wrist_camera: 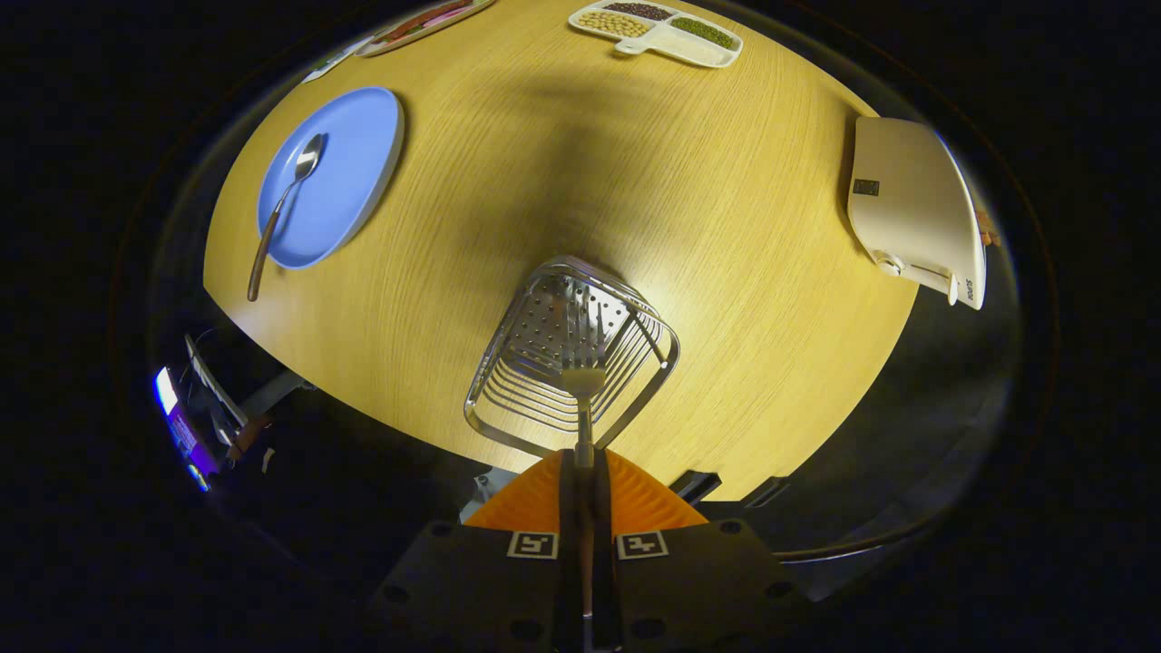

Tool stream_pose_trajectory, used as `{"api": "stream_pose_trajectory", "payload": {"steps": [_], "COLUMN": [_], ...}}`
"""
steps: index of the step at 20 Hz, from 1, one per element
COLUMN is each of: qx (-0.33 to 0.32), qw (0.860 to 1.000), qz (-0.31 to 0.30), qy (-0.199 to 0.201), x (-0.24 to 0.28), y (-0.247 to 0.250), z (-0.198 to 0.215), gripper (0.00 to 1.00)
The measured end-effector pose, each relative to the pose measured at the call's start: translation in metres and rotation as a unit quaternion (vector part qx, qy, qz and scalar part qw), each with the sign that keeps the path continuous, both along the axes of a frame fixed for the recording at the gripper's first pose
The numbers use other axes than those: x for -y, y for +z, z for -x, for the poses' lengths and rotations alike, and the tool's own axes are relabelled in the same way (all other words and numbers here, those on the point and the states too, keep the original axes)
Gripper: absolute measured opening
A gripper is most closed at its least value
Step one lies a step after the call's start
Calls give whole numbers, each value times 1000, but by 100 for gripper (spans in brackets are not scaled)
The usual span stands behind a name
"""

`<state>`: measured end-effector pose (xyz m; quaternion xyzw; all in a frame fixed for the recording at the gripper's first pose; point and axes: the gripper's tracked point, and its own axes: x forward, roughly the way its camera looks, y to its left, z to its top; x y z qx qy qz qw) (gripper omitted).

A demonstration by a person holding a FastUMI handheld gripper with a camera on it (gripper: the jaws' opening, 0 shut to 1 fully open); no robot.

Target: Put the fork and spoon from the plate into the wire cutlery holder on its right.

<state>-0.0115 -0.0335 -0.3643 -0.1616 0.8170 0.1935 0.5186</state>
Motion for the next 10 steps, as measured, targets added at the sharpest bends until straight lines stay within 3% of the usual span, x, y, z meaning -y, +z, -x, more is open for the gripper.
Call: {"api": "stream_pose_trajectory", "payload": {"steps": [5, 10], "qx": [-17, 1], "qw": [1000, 1000], "qz": [3, -11], "qy": [9, -8], "x": [-2, -3], "y": [2, 4], "z": [-3, -7], "gripper": [11, 13]}}
